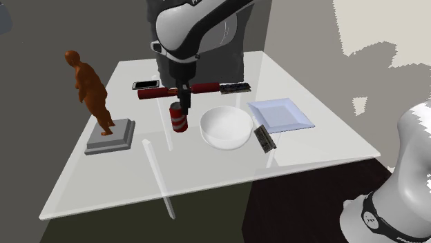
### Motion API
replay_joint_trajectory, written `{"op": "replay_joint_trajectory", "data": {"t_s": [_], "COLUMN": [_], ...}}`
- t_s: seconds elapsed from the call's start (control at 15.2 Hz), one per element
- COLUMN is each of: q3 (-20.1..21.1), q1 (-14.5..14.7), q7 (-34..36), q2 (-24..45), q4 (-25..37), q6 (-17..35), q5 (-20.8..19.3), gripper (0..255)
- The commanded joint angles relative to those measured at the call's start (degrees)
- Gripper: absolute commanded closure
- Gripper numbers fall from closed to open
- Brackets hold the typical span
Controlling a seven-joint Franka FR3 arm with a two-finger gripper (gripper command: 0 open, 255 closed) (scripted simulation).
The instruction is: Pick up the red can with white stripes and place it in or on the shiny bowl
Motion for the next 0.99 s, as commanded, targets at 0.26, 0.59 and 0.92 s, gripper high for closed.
{"op": "replay_joint_trajectory", "data": {"t_s": [0.26, 0.59, 0.92], "q3": [1.64, 2.71, 3.59], "q1": [-6.72, -8.50, -9.03], "q7": [-7.12, -8.43, -9.16], "q2": [13.53, 17.48, 19.80], "q4": [13.54, 16.29, 16.28], "q6": [-1.58, -0.64, 1.54], "q5": [7.99, 9.87, 11.14], "gripper": [0, 0, 0]}}
